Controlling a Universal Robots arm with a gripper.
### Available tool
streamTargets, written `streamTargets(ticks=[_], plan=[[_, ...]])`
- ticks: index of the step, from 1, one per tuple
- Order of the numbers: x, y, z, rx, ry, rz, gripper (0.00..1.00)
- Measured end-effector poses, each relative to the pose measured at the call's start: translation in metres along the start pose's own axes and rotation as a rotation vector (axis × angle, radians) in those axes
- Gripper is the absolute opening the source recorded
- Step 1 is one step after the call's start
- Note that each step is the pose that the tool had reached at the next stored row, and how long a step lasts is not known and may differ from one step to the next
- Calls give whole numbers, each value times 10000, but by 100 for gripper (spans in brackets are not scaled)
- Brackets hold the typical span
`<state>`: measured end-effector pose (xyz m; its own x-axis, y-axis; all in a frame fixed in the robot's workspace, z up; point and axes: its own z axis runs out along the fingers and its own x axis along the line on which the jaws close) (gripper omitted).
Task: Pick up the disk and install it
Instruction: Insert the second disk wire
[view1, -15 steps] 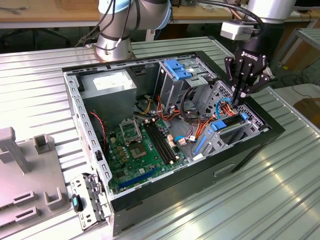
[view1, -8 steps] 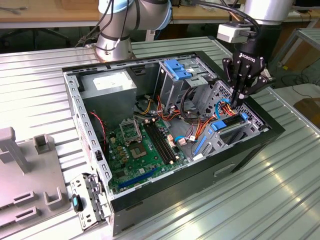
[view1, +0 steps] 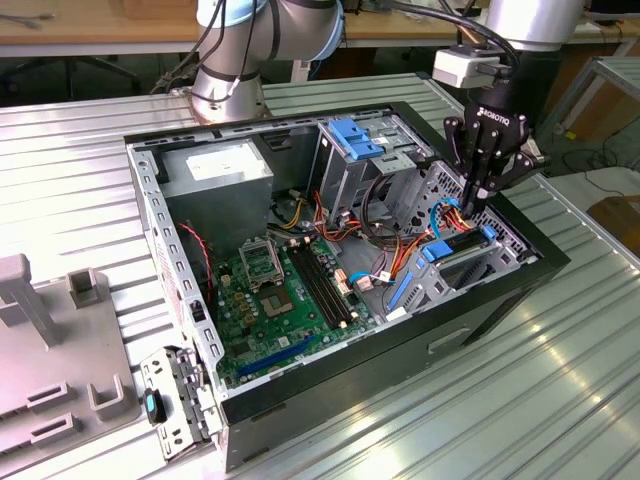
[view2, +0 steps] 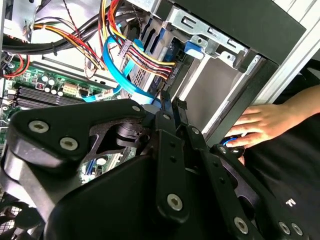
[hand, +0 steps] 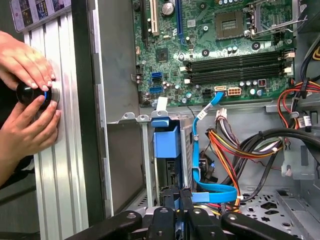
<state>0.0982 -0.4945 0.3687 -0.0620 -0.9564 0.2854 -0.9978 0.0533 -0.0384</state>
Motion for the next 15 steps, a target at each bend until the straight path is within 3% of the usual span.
streamTargets(ticks=[3,4,6,7,9,10,11,13,15], plan=[[3,2,3,-1,-1,1,16],[21,2,10,-3,-43,1,16],[128,-3,53,-28,-463,6,16],[145,-3,59,-36,-595,9,16],[178,-2,69,-64,-1065,17,16],[184,-2,71,-74,-1232,16,16],[191,-1,74,-90,-1529,13,16],[224,-2,87,-107,-1865,8,16],[328,-7,131,-118,-2124,1,16]])
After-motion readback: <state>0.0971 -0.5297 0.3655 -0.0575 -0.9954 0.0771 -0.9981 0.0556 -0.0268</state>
